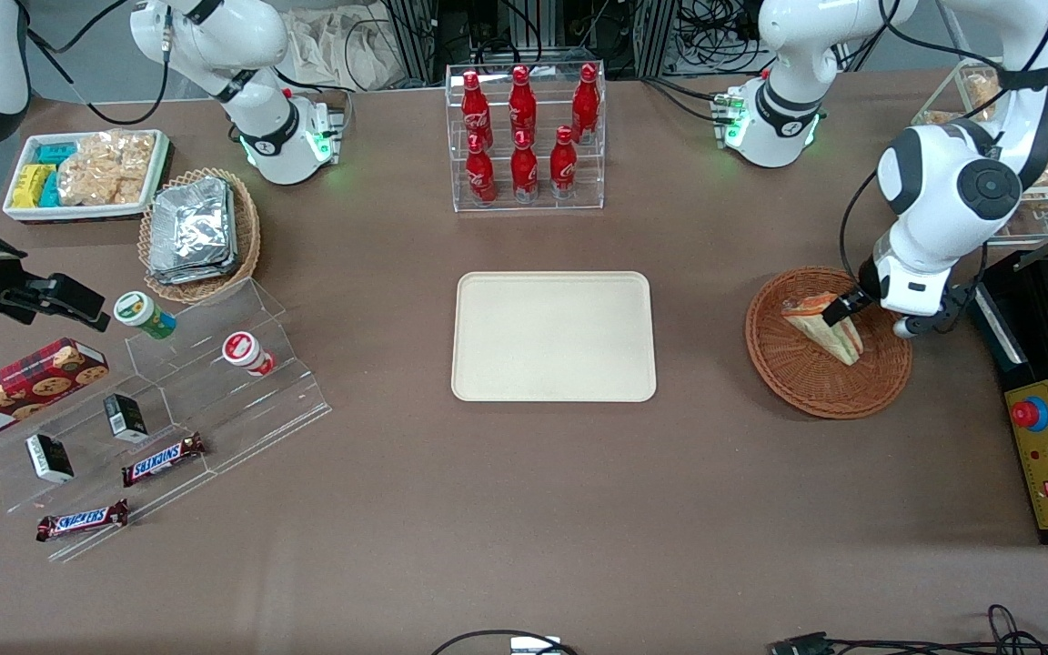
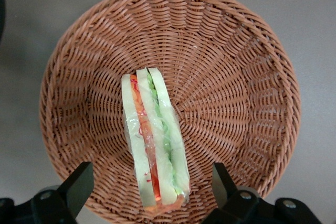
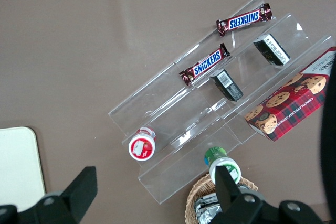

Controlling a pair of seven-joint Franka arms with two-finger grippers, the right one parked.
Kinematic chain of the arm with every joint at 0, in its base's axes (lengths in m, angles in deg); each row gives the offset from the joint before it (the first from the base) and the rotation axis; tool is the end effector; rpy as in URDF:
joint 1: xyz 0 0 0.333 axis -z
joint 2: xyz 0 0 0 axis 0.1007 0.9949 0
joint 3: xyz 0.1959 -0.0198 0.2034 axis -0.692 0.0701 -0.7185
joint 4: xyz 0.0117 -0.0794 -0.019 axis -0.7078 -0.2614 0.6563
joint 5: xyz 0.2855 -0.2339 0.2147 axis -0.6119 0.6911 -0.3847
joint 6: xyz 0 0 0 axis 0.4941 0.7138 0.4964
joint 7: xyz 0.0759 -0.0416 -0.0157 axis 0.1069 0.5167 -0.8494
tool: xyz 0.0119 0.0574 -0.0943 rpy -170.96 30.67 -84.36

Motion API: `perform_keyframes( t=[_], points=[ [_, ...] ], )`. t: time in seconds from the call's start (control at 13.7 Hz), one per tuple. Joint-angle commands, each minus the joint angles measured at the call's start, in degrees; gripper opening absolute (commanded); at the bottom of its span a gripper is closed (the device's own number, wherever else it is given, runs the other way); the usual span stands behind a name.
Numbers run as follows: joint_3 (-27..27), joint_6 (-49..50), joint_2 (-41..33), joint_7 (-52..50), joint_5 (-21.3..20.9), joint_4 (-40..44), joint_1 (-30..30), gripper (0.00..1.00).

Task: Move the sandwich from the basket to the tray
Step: 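Lower the open left gripper around the wrapped sandwich and close it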

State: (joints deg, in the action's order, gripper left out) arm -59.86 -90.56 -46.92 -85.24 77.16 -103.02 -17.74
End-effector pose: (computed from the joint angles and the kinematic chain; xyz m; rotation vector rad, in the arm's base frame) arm 0.4815 0.0109 0.2316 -3.0174 -0.8241 -0.0216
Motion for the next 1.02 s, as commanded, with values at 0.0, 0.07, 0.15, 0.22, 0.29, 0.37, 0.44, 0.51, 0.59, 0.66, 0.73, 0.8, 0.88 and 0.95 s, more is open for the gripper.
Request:
perform_keyframes(
  t=[0.0,0.07,0.15,0.22,0.29,0.37,0.44,0.51,0.59,0.66,0.73,0.8,0.88,0.95],
  points=[
    [0.2,-5.6,1.5,-1.6,-0.7,-2.6,-0.3,1.00],
    [0.2,-6.9,2.1,-2.1,-0.7,-3.2,-0.3,1.00],
    [0.2,-8.4,3.0,-2.1,-0.7,-3.5,-0.3,1.00],
    [0.1,-9.9,3.6,-2.2,-0.7,-4.2,-0.3,1.00],
    [0.0,-11.8,4.6,-2.2,-0.7,-4.7,-0.3,1.00],
    [-0.1,-13.8,5.6,-2.2,-0.7,-5.4,-0.3,1.00],
    [-0.2,-15.4,6.3,-2.2,-0.6,-5.8,-0.3,1.00],
    [-0.2,-15.8,6.8,-2.2,-0.6,-5.9,-0.3,1.00],
    [-0.2,-15.8,6.9,-2.2,-0.6,-5.9,-0.3,0.96],
    [-0.2,-15.8,6.8,-2.2,-0.6,-5.9,-0.4,0.69],
    [-0.2,-15.8,6.8,-2.3,-0.6,-5.9,-0.4,0.19],
    [-0.2,-15.8,6.8,-2.3,-0.7,-5.8,-0.4,0.00],
    [-0.2,-15.8,6.6,-2.1,-0.6,-5.8,-0.3,0.00],
    [-0.2,-15.4,6.0,-2.0,-0.7,-5.6,-0.3,0.00]
  ],
)
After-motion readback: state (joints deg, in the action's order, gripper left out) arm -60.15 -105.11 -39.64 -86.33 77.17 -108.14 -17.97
